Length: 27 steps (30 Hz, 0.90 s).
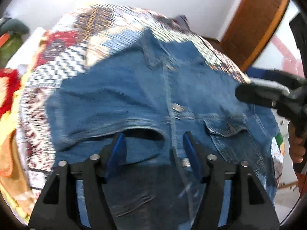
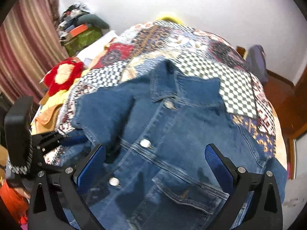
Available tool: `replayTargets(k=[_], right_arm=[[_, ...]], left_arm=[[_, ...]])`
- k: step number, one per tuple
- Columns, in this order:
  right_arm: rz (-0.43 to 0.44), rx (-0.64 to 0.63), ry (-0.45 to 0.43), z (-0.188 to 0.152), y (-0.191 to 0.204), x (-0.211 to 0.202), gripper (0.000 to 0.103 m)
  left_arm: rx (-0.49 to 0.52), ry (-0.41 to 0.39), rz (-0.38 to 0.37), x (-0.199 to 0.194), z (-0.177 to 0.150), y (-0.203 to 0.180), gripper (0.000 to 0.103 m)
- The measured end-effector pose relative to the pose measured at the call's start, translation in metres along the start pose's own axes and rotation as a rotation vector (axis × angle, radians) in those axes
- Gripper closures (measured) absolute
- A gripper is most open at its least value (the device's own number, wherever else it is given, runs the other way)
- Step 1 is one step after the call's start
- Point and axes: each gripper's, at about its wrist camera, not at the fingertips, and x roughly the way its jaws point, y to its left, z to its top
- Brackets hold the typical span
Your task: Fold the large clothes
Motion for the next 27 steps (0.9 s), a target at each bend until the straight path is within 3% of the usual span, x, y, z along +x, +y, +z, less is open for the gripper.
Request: replayTargets(k=[6,11,18,21,27], right_arm=[[0.025,-0.146,-0.002,0.019,0.057,0.012,0.000],[0.077,-0.238,0.031,0.029,0.111,0.041,0.000],[0.084,-0.315,0.161,0.026,0.169,0.111,0.000],[0.053,-0.354,0.216,0.022,0.183,0.141,0.000],[-0.072,-0.467,0.195,0.014,0.196,0.169,0.002]], left_arm=[[-0.110,-0.104,0.097,-0.050,-0.012,0.071,0.032],[-0.166,-0.137,0.251,-0.068,-0.030,0.125,0.026],[-0.240,-0.098,0.270,-0.059,-0.062,0.175,0.026],[-0.257,-0.058,0.242,-0.042,-0.069,0.185,0.026],[-0.251,-0.008,0.212,-0.009,-0.067,0.189,0.026]])
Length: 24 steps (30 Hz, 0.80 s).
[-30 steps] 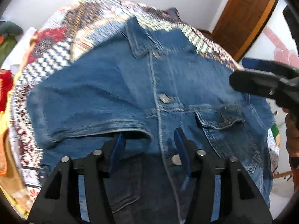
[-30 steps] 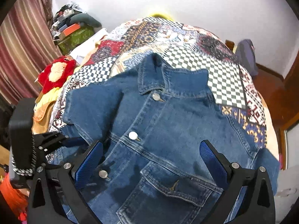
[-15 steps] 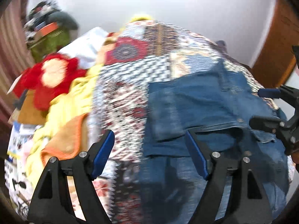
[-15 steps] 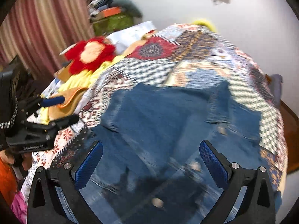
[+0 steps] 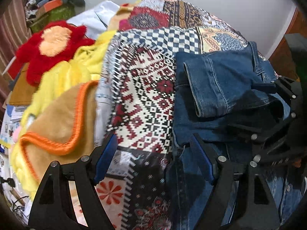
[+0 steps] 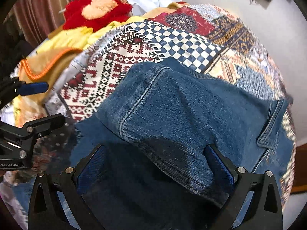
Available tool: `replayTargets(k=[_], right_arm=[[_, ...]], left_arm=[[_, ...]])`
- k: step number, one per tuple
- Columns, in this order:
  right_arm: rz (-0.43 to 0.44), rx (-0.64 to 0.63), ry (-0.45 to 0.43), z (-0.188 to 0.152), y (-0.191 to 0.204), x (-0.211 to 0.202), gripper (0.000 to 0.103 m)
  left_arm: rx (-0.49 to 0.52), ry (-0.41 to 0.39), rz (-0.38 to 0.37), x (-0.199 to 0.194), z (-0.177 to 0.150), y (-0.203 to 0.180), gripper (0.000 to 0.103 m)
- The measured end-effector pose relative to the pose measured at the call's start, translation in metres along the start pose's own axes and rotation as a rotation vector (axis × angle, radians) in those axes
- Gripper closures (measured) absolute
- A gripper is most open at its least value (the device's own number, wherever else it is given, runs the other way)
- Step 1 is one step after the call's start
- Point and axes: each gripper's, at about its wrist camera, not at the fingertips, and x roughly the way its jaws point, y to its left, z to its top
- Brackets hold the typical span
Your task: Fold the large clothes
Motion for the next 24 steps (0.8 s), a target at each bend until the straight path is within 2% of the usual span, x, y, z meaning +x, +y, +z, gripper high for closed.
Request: replayTargets(k=[1,5,7,8,12,18,24], right_arm=[[-0.016,-0.013,-0.005,-0.001,0.001,0.002,0.005],[-0.071,-0.020,-0.014,-0.003,-0.005,0.007,0.034],[-0.064,0.017,-0.026,-0.005,-0.015,0.003,0.049],[-0.064,0.034,-0.031,-0.006,-0.019,-0.001,0.061],[-0.030,0.100,-0.049,-0.010,-0.040,-0.017,0.082],[-0.052,0.204,-0.141,-0.030,-0.075,-0.061,0.087],[-0.094,0.318,-0.182,-0.070,-0.117,-0.096,0.087]], left_arm=[[-0.002,0.005,-0.008,0.005,0.002,-0.001,0.026],[0.007,0.034,-0.024,0.024,0.008,-0.011,0.026],[0.018,0.047,-0.021,0.033,0.007,-0.014,0.026],[0.021,0.057,-0.020,0.038,0.007,-0.016,0.026],[0.004,0.079,-0.001,0.054,0.002,-0.020,0.024],[0.056,0.073,0.064,0.060,-0.006,-0.035,0.023],[0.046,0.091,0.069,0.062,-0.006,-0.031,0.019]])
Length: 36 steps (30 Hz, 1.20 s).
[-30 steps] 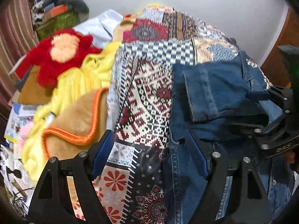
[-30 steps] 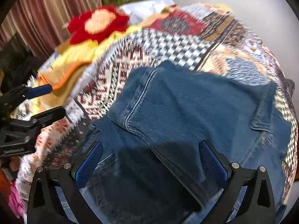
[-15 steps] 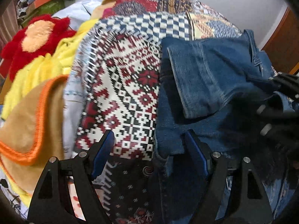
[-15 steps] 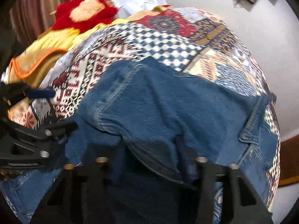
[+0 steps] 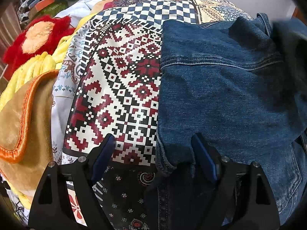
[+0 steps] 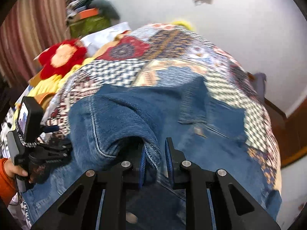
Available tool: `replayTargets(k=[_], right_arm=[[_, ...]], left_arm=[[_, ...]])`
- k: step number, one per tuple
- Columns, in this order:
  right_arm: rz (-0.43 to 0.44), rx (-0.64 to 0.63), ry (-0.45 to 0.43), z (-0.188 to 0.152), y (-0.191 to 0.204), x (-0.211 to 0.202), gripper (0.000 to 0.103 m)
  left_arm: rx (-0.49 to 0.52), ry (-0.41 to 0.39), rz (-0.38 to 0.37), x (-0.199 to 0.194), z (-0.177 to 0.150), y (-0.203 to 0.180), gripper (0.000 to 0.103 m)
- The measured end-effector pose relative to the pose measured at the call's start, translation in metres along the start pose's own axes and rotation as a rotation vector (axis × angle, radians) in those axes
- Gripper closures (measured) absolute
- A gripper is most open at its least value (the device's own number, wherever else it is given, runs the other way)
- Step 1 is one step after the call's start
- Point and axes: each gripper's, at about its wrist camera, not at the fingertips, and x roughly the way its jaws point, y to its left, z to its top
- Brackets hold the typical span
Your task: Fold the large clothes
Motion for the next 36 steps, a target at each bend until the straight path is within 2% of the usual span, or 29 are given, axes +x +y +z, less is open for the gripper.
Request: replayTargets(k=[5,8,13,14,15,17,23,28,33,36], right_arm=[[-0.010,0.140,0.055,-0.033,-0.056,-0.002,0.087],[0.033,0.243,0.101,-0.059,-0.085,0.004,0.087],[0.120,0.389,0.141,-0.096,-0.114,0.011,0.086],[0.078,0.400,0.148,-0.101,-0.118,0.010,0.086],[0.000,0.396,0.149,-0.106,-0.123,0.007,0.086],[-0.081,0.410,0.145,-0.115,-0.138,0.002,0.086],[-0.050,0.519,0.195,-0.146,-0.185,-0.018,0.086],[-0.045,0.487,0.125,-0.134,-0.183,-0.048,0.086],[0.004,0.412,0.029,-0.098,-0.161,-0.067,0.086],[0.024,0.351,0.027,-0.079,-0.143,-0.056,0.086]], left_arm=[[-0.022,0.009,-0.001,0.003,-0.002,0.006,0.016],[-0.022,0.004,0.026,0.005,-0.005,0.007,0.011],[-0.003,0.009,0.047,0.008,-0.001,0.005,0.011],[0.005,0.010,0.056,0.008,-0.001,0.004,0.011],[0.011,0.010,0.065,0.009,0.000,0.002,0.011],[0.022,0.009,0.079,0.009,0.003,-0.002,0.011],[0.051,0.015,0.122,0.000,0.008,-0.014,0.012],[0.123,-0.041,0.154,-0.029,0.017,-0.032,0.012],[0.178,-0.113,0.100,-0.066,0.025,-0.059,0.012],[0.185,-0.131,0.036,-0.078,0.030,-0.073,0.012]])
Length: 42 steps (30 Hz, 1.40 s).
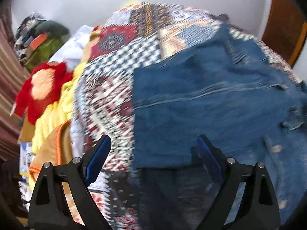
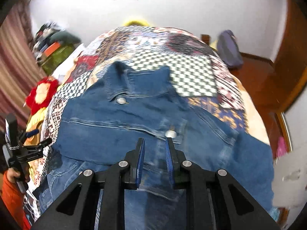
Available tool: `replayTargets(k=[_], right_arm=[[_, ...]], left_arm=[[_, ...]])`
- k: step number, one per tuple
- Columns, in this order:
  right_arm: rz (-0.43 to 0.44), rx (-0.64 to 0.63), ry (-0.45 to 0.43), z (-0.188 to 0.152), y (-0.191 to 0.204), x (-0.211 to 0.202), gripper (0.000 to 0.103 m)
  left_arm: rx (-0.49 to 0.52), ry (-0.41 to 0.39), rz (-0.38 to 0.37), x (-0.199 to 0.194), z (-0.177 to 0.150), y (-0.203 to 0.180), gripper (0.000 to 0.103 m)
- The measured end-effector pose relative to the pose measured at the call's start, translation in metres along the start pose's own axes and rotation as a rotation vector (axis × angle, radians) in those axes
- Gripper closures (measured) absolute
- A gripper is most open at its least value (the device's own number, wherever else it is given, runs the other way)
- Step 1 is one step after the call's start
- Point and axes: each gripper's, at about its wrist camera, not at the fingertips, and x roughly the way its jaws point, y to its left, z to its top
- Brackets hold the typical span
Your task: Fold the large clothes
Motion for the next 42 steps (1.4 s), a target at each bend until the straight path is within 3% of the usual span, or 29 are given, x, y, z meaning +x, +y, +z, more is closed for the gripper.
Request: replayTargets(k=[3,8,14,22,29,32,34,38,42], right_arm=[[0.003,-0.045,0.078,0.004,0.016,0.036,0.086],[-0.009,-0.043,0.280,-0.014,0.010,0.111,0.086],[-0.019,-0.102,0.253,-0.023,0.009,0.106,0.086],[-0.141,-0.236,0.231,-0.037,0.029,0.095,0.086],[-0.096,-0.213,0.236,-0.042,0.019,0.078,0.086],[-0.196,-0.218,0.273,-0.050,0.007,0.073,0.085],[-0.201,-0.189,0.290,-0.058,-0.008,0.069,0.085],[-0.112,-0.029,0.275,-0.068,-0.049,0.040,0.085],[-0.141,0.054,0.192,-0.071,-0.073,0.008,0.085]], left_arm=[[0.001,-0.001,-0.075,-0.004,0.011,-0.019,0.012],[0.042,0.030,-0.132,0.011,0.013,-0.054,0.012],[0.124,0.104,-0.130,0.045,-0.002,-0.083,0.011],[0.072,0.093,-0.155,0.049,-0.014,-0.077,0.002],[0.078,0.098,-0.159,0.046,-0.023,-0.077,0.000],[0.089,0.116,-0.138,0.042,-0.022,-0.078,0.001],[0.109,0.118,-0.123,0.035,-0.020,-0.081,0.001],[0.165,0.071,-0.154,0.010,-0.011,-0.098,0.001],[0.216,0.028,-0.230,-0.013,0.008,-0.131,0.001]])
